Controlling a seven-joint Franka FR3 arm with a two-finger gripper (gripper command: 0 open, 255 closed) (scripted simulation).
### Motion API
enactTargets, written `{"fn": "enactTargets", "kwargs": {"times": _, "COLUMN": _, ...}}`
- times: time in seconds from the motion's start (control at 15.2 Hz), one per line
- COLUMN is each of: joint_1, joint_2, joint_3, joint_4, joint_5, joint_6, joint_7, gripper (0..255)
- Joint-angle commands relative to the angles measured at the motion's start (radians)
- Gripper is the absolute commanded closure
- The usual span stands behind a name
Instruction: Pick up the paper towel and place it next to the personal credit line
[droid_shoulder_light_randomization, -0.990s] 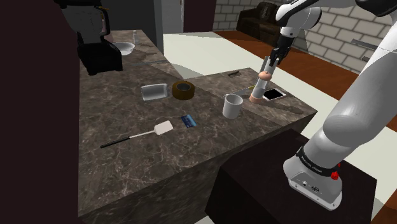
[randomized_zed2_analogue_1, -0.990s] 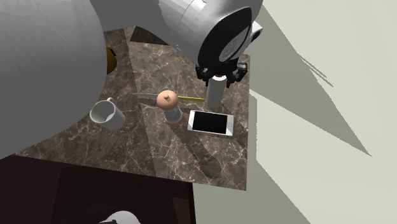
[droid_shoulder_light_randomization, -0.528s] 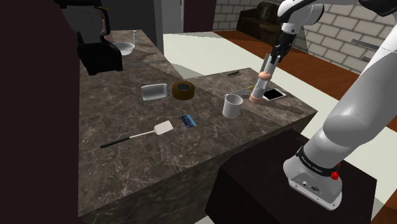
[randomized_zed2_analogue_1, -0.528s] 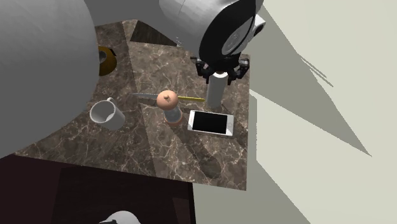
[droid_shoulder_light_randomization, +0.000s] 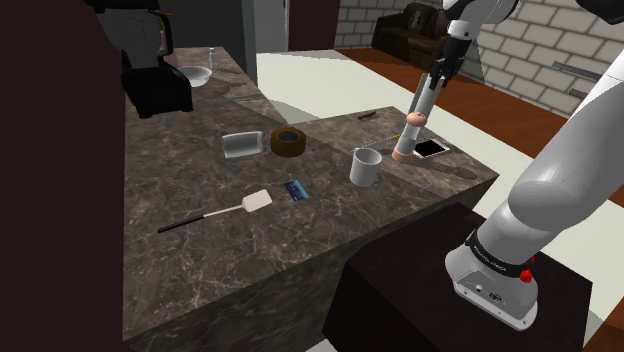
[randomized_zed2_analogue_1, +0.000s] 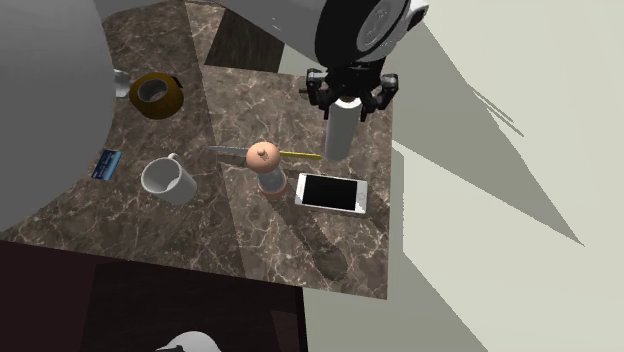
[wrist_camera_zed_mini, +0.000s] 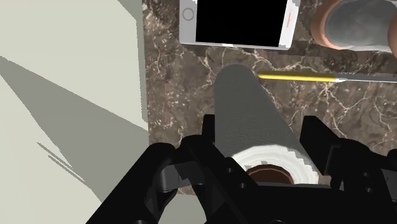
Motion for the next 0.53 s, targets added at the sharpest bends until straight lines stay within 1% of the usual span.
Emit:
{"fn": "enactTargets", "kwargs": {"times": 0.0, "joint_1": 0.0, "joint_2": -0.007, "joint_3": -0.001, "joint_4": 0.022, "joint_5": -0.005, "joint_6": -0.028, "joint_7": 0.003, "gripper": 255}}
{"fn": "enactTargets", "kwargs": {"times": 0.46, "joint_1": 0.002, "joint_2": -0.024, "joint_3": 0.0, "joint_4": 0.099, "joint_5": -0.017, "joint_6": -0.119, "joint_7": 0.012, "gripper": 255}}
